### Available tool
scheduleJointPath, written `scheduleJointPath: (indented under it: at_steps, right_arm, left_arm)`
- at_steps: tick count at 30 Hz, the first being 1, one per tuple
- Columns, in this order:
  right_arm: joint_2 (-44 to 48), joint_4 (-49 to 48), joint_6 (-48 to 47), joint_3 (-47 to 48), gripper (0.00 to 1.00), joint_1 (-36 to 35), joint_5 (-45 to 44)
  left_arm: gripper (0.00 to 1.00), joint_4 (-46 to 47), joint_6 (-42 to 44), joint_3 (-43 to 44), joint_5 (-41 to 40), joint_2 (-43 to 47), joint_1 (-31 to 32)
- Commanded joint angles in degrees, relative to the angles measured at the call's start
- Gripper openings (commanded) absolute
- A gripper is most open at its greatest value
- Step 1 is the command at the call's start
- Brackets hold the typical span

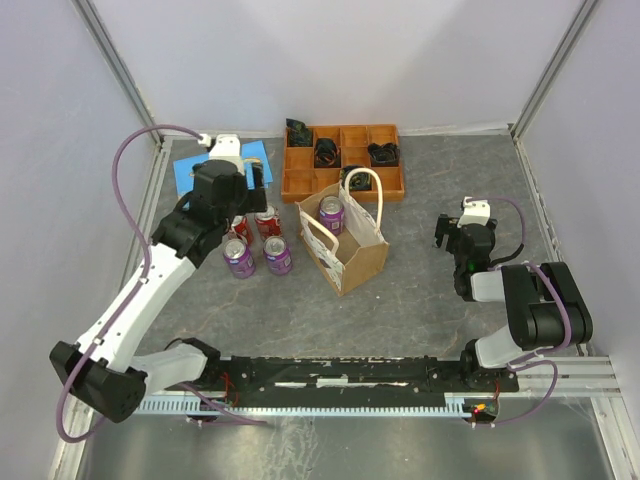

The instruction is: Take the beverage out of the canvas bag

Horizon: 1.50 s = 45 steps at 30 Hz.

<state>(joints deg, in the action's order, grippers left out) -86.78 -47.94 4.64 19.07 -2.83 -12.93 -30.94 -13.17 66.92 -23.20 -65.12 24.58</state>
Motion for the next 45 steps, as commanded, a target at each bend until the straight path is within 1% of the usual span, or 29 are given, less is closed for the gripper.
scheduleJointPath:
  at_steps: [1,5,7,10,13,16,22,25,32,38,45]
  right_arm:
    - [0.5,-1.9,-0.3,1.5,0.99,0.2,0.1]
    - [0.5,-1.9,-0.3,1.5,0.99,0.2,0.1]
    - [0.6,-1.9,-0.3,1.5,0.99,0.2,0.1]
    - [0.5,-1.9,-0.3,1.5,0.99,0.2,0.1]
    - [0.5,-1.9,-0.3,1.4,0.99,0.2,0.1]
    - [0.5,-1.9,-0.3,1.5,0.99,0.2,0.1]
    - [0.5,-1.9,-0.3,1.5,0.99,0.2,0.1]
    - [0.5,-1.9,-0.3,1.5,0.99,0.2,0.1]
    - [0.5,-1.9,-0.3,1.5,0.99,0.2,0.1]
    - [0.5,-1.9,-0.3,1.5,0.99,0.2,0.1]
    - [0.5,-1.9,-0.3,1.5,0.99,0.2,0.1]
  left_arm:
    - [0.91,1.7,6.9,6.6,1.6,-2.0,7.3]
    - [0.90,1.2,10.9,13.2,-0.7,-8.5,15.8]
    - [0.89,1.1,13.4,16.8,-0.9,-12.3,19.0]
    - [0.88,1.3,15.8,21.3,-0.8,-17.7,22.1]
    - [0.88,2.4,17.5,24.8,-0.1,-22.1,23.7]
    - [0.86,3.6,18.2,27.5,2.7,-26.4,24.1]
    - [0.69,2.9,18.1,31.1,6.2,-33.9,24.1]
    - [0.65,2.2,17.6,31.2,6.4,-37.1,24.0]
    - [0.65,0.7,15.3,30.7,2.4,-40.6,23.6]
    - [0.73,1.1,12.8,28.1,1.6,-41.1,21.6]
    - [0.76,2.0,11.8,26.4,1.9,-42.0,20.1]
